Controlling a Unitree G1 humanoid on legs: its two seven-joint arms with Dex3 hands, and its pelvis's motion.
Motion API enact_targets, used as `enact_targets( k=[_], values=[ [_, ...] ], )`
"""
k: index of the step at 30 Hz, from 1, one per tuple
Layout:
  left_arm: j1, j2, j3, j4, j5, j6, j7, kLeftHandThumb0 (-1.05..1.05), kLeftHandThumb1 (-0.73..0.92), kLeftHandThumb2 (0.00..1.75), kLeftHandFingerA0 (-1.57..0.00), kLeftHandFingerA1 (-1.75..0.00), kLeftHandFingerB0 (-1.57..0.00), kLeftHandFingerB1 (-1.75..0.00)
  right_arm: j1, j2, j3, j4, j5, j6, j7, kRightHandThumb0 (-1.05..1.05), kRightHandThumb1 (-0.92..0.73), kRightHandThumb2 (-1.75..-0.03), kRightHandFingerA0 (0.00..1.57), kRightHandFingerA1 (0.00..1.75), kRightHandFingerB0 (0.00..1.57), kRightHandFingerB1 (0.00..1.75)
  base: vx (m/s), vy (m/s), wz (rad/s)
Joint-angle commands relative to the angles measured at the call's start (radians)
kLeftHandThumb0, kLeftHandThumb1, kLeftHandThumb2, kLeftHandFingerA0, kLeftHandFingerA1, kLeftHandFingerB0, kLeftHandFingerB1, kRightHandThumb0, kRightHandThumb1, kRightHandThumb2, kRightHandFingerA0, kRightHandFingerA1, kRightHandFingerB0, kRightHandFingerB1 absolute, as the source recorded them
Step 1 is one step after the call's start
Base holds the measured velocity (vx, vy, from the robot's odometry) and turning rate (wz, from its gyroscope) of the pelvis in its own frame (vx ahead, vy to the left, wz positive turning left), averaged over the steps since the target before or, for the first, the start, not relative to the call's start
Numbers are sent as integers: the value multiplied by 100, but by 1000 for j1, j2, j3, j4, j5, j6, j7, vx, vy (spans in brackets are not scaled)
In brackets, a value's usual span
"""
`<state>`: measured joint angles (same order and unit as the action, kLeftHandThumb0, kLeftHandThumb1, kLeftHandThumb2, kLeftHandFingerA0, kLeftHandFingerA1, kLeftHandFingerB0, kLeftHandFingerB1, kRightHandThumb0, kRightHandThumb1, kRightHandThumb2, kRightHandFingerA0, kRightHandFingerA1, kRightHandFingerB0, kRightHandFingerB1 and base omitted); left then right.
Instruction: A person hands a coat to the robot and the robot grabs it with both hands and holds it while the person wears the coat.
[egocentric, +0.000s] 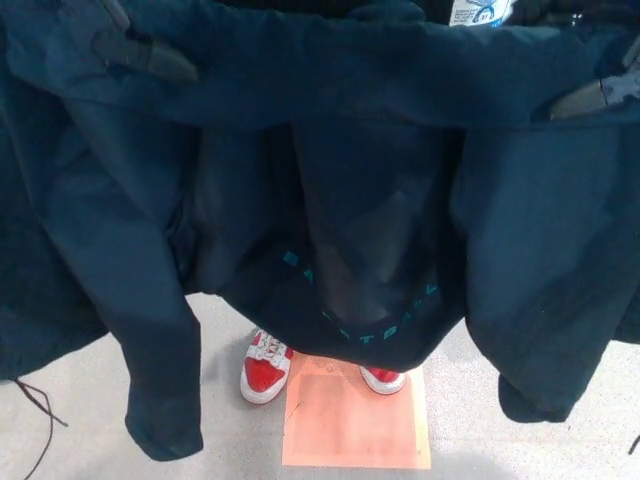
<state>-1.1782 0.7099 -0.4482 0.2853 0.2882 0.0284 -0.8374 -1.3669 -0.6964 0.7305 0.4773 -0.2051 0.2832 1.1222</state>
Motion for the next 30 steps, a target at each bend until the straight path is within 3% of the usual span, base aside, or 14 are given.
enact_targets(
  k=[1,2,5,8,9,17,20,21,22,25,26,27,29,30],
  values=[
    [-20,-27,-56,27,-47,269,-326,-80,49,84,-14,-41,-4,-23,-47,38,83,77,-65,92,312,-84,-53,-69,14,39,8,25,0,0,0],
    [-17,-29,-56,24,-46,271,-328,-80,48,83,-11,-39,-6,-24,-44,37,82,78,-68,89,309,-38,-28,-91,1,50,0,48,0,0,0],
    [-3,-42,-60,4,-38,304,-332,-37,20,86,-1,-48,0,-49,-35,24,90,59,-95,70,300,-81,-53,-86,15,46,4,25,0,0,0],
    [5,-54,-69,-6,-23,302,-334,-80,56,59,-27,-33,-7,-23,-16,8,86,43,-111,53,291,-38,-29,-92,1,49,0,49,0,0,0],
    [9,-61,-70,-9,-20,315,-335,-85,50,83,-27,-44,-6,-20,-11,7,82,50,-115,41,294,-79,-51,-86,16,47,4,27,0,0,0],
    [42,-79,-56,-24,-9,314,-337,-79,47,79,-19,-42,-15,-36,16,-1,62,53,-155,14,312,-80,-52,-87,42,55,9,33,0,0,0],
    [62,-78,-53,-26,16,267,-303,-78,59,59,-51,-39,-41,-34,39,-9,39,44,-170,-48,276,-80,-68,-61,51,42,25,30,0,0,0],
    [82,-75,-49,-39,29,236,-268,-81,60,71,-102,-64,-79,-50,62,-17,25,29,-181,-82,226,-78,-85,-66,80,45,83,47,0,0,0],
    [124,-72,-43,-74,66,190,-187,-76,72,110,-105,-74,-96,-69,117,-30,-12,-10,-196,-128,109,-67,-92,-70,112,58,112,80,0,0,0],
    [189,-80,-19,-130,105,166,-73,-68,88,67,-120,-54,-110,-71,225,-34,-109,-82,-204,-150,-70,-60,-92,-72,121,61,96,85,0,0,0],
    [226,-80,-5,-159,121,141,-14,-53,92,70,-119,-91,-96,-99,301,-29,-177,-118,-190,-190,-203,-50,-92,-72,65,66,62,49,0,0,0],
    [253,-79,2,-178,140,114,40,-44,92,68,-87,-85,-79,-80,347,-28,-218,-140,-185,-220,-277,-42,-79,-112,50,63,43,57,0,0,0],
    [293,-73,8,-193,177,49,134,-37,91,67,-65,-60,-67,-56,398,-33,-250,-159,-200,-281,-365,-32,-71,-111,69,74,52,64,0,0,0],
    [318,-70,16,-189,191,6,193,-37,87,67,-65,-156,-59,-118,428,-36,-264,-169,-221,-315,-428,-38,-91,-66,80,106,75,71,0,0,0]
  ],
)
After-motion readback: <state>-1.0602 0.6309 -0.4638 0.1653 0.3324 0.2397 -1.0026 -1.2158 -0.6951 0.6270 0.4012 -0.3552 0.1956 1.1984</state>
